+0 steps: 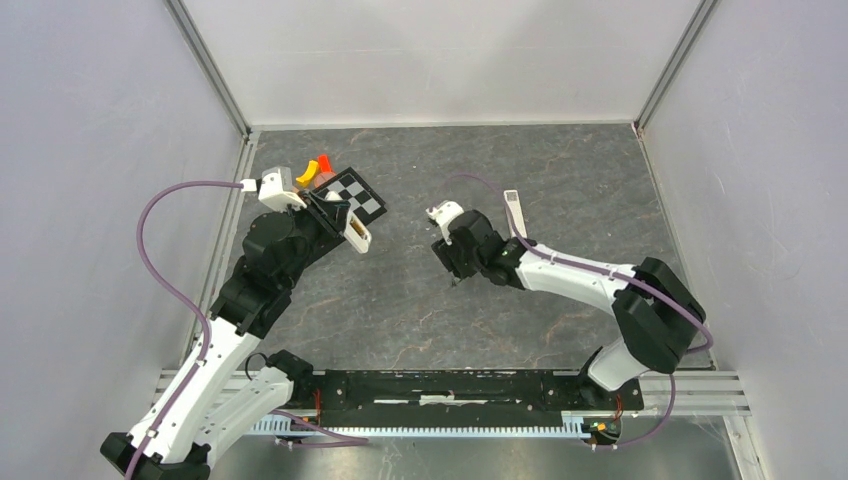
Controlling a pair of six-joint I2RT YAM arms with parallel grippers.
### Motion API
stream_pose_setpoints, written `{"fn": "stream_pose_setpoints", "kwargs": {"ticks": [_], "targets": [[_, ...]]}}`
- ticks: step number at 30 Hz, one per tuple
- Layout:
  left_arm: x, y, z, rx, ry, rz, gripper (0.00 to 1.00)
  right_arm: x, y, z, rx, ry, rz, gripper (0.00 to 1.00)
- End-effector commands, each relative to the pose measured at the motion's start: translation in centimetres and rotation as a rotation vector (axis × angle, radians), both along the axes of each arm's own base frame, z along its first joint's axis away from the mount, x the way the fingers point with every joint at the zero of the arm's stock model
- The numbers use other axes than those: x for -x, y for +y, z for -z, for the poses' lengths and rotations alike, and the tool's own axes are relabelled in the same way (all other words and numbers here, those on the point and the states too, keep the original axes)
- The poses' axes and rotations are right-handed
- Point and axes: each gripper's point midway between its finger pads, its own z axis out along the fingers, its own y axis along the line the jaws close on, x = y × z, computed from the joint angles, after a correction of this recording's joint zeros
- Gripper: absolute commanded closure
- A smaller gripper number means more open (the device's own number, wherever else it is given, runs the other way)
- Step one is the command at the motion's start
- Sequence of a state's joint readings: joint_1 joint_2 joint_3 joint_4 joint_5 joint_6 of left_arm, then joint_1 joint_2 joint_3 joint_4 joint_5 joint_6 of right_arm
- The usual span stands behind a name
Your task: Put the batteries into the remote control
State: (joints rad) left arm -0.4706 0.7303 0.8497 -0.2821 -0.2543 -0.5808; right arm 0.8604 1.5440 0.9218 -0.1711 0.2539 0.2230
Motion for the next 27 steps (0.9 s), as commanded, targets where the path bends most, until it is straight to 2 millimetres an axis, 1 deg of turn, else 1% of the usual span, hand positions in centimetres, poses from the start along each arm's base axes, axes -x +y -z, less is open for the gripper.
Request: {"fn": "stream_pose_setpoints", "kwargs": {"ticks": [1, 3, 5, 11, 13, 16, 19, 23, 25, 27], "targets": [[-0.1, 0.2, -1.6, -0.005, -0.058, -0.002, 0.97, 1.6, 0.6, -0.1, 0.244, -0.013, -0.654, 0.39], [0.0, 0.2, -2.0, -0.007, -0.065, 0.002, 0.97, 1.6, -0.2, 0.8, 0.324, -0.011, -0.765, 0.39], [0.0, 0.3, -2.2, -0.013, -0.067, 0.004, 0.97, 1.4, -0.6, 1.6, 0.38, -0.002, -0.841, 0.39], [0.3, 0.5, -2.6, -0.027, -0.077, 0.005, 0.96, -0.7, 0.2, 2.3, 0.47, -0.041, -0.989, 0.39], [0.2, 0.4, -2.7, -0.035, -0.073, 0.009, 0.97, -1.0, 0.7, 2.7, 0.477, -0.047, -1.034, 0.39], [0.2, 0.4, -2.7, -0.039, -0.072, 0.009, 0.96, -0.9, 1.3, 3.4, 0.477, -0.059, -1.099, 0.39], [0.0, 0.3, -2.7, -0.04, -0.068, 0.009, 0.96, -0.4, 1.6, 3.9, 0.464, -0.053, -1.162, 0.38], [-0.1, 0.2, -2.6, -0.042, -0.063, 0.014, 0.96, 0.4, 1.6, 4.9, 0.459, -0.017, -1.222, 0.39], [-0.2, 0.1, -2.6, -0.042, -0.062, 0.016, 0.96, 0.6, 1.7, 5.2, 0.452, -0.01, -1.242, 0.39], [-0.2, 0.0, -2.5, -0.045, -0.059, 0.019, 0.95, 0.7, 2.3, 5.2, 0.424, -0.011, -1.256, 0.39]]}}
